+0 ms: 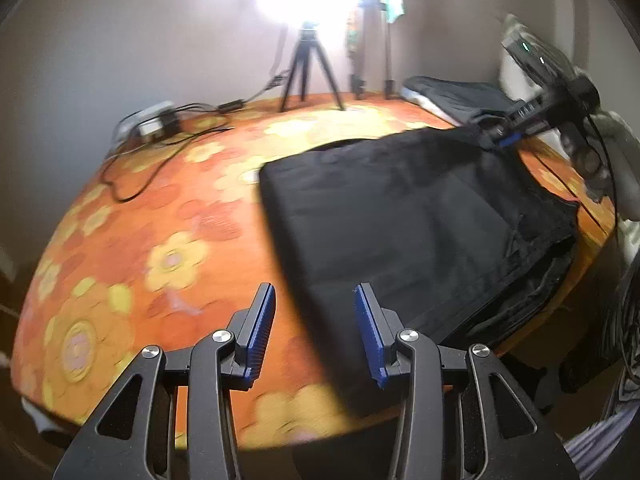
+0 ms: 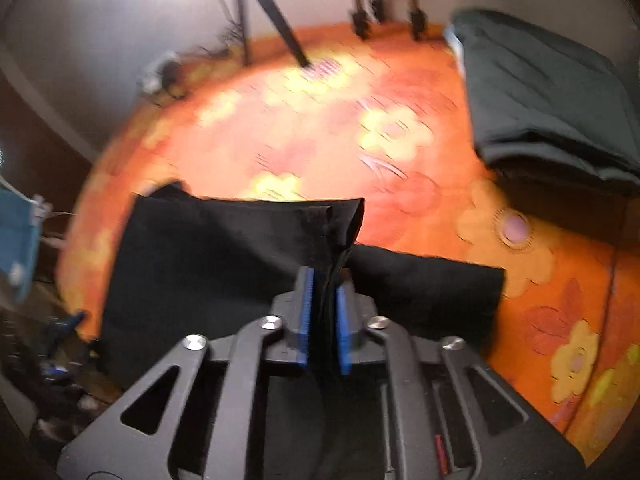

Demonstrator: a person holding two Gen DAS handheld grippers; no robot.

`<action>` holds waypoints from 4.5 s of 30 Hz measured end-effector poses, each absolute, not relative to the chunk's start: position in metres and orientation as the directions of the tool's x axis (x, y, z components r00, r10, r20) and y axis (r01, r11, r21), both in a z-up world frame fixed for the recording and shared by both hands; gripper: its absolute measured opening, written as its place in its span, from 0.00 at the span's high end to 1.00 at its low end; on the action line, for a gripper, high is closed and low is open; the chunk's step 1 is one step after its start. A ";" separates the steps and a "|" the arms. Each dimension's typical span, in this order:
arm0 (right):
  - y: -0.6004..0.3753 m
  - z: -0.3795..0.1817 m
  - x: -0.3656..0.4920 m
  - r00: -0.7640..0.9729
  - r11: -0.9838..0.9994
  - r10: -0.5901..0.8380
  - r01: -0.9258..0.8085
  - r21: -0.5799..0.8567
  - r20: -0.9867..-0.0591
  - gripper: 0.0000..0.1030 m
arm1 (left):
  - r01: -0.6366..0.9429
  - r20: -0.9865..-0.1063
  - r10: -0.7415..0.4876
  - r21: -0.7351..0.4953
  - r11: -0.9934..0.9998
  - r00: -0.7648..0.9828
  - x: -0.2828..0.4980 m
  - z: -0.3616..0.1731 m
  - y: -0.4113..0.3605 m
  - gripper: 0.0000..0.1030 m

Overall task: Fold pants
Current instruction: 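Lower the folded leg ends onto the trousers and open both grippers, then move both open grippers to the folded edge of the trousers, then grasp the folded edge with both grippers, fold it over again, open both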

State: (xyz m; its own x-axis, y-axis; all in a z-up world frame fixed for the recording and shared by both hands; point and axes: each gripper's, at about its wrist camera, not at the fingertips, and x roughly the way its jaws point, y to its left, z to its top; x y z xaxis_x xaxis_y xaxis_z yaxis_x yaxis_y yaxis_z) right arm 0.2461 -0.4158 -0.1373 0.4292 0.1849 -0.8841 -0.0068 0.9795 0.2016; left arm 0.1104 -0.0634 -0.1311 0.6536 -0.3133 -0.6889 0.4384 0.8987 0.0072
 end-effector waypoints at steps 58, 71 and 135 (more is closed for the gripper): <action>-0.100 -0.172 0.302 0.148 0.915 0.042 -0.404 -0.022 -0.988 0.47 | 0.324 -0.604 -0.572 -0.477 0.817 0.555 0.102 -0.160 -0.040 0.61; -0.099 -0.175 0.299 0.163 0.921 0.045 -0.388 -0.023 -0.986 0.94 | 0.305 -0.620 -0.534 -0.443 0.843 0.575 0.105 -0.155 -0.039 0.61; -0.523 -0.145 0.215 0.424 0.952 0.208 0.120 0.282 -0.882 0.97 | 0.777 -0.662 -0.723 -0.344 0.527 0.197 0.094 -0.104 -0.333 0.69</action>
State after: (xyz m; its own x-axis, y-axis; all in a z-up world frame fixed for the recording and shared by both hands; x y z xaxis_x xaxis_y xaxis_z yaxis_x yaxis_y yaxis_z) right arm 0.2152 -0.5232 -0.1451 0.4237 0.2079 -0.8816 0.1201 0.9518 0.2822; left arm 0.0938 -0.3330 -0.1043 0.1967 -0.7232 -0.6620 0.7772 0.5266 -0.3445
